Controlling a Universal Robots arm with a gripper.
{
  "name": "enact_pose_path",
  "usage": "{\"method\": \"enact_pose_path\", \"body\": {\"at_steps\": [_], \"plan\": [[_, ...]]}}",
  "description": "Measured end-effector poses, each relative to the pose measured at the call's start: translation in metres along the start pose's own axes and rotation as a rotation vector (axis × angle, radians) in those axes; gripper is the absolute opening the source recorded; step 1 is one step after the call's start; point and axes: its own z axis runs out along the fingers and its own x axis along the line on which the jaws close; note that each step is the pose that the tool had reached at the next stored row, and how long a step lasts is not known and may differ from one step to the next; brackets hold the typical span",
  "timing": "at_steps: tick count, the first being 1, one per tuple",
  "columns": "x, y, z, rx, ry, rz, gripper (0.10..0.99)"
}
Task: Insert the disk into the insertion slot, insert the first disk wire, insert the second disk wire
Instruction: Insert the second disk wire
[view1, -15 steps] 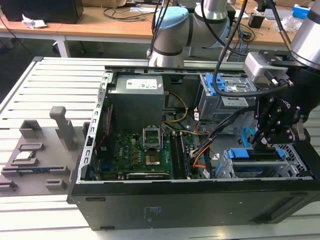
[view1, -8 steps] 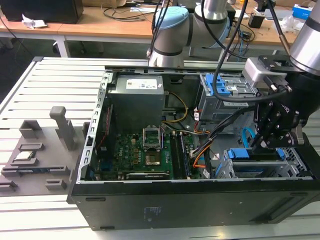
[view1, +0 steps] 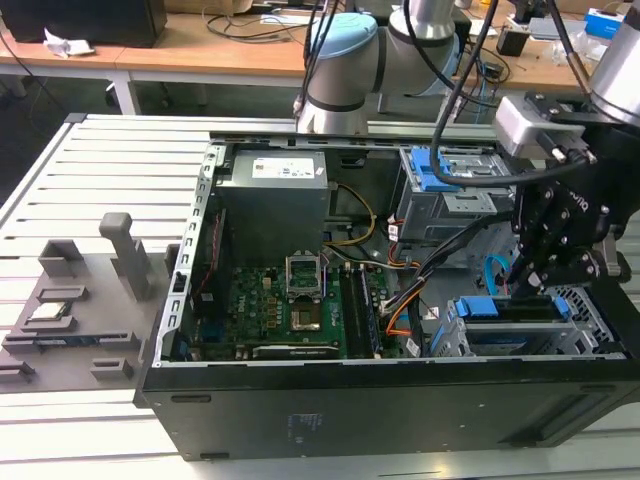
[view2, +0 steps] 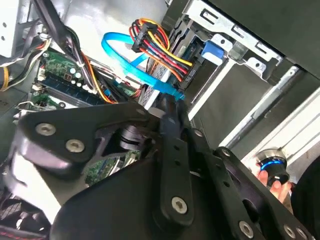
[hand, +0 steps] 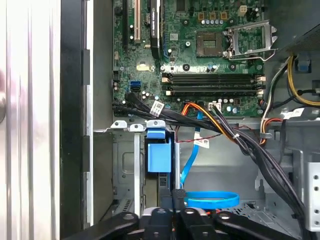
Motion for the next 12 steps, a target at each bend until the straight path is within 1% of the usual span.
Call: {"method": "enact_pose_path", "body": {"at_steps": [1, 2, 4, 5, 12], "plan": [[-0.001, 0.0005, -0.0107, 0.0, 0.0001, 0.0, 0.106], [-0.0011, 0.0008, -0.0182, 0.0, -0.0001, 0.0, 0.106], [-0.0007, 0.0012, -0.0258, 0.0, 0.0001, 0.0, 0.106], [-0.0006, 0.0013, -0.0282, 0.0, 0.0001, 0.0, 0.106], [-0.0005, 0.0013, -0.029, 0.0, -0.0004, 0.0, 0.106]]}}
